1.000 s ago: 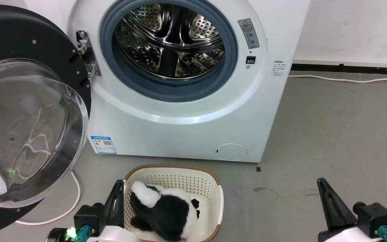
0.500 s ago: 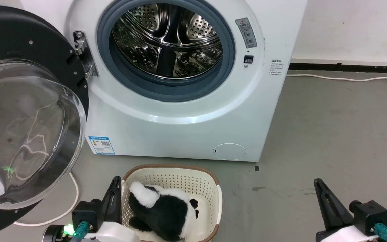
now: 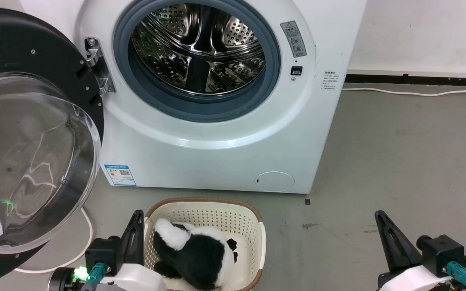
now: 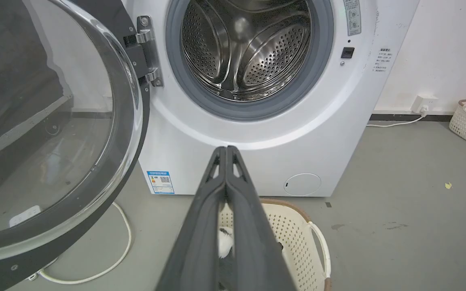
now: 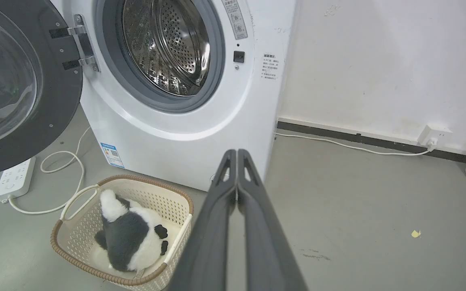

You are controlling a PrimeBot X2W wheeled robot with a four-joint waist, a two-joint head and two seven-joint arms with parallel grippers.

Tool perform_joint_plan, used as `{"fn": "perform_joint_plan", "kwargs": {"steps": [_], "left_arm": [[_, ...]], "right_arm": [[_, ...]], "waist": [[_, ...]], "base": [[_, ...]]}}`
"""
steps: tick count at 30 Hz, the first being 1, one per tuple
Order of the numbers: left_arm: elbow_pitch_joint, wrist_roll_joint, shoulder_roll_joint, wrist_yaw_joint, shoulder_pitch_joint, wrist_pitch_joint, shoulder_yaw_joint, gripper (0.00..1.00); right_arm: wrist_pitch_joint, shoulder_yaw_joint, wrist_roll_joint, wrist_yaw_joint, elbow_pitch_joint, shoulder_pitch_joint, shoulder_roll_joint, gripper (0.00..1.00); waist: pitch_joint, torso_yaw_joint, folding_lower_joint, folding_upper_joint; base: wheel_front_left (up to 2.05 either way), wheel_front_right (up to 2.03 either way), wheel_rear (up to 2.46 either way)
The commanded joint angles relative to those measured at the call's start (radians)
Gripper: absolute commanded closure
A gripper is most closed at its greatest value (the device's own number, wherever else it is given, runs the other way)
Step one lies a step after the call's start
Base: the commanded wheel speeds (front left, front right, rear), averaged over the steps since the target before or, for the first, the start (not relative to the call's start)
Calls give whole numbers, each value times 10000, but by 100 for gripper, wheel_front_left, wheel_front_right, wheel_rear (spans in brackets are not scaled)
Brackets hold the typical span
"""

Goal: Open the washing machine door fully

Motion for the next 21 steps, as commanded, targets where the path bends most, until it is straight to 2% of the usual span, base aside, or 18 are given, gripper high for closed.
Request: {"fn": "perform_joint_plan", "kwargs": {"steps": [1, 21], "left_arm": [[-78, 102, 8, -36, -94, 46, 72, 100], [-365, 363, 6, -67, -158, 494, 278, 100]], "right_arm": [[52, 24, -47, 6, -77, -168, 37, 100], [503, 165, -126, 7, -133, -369, 47, 100]], "waist": [[1, -7, 0, 0], [28, -130, 0, 0]], "base": [[0, 0, 0], [0, 0, 0]]}}
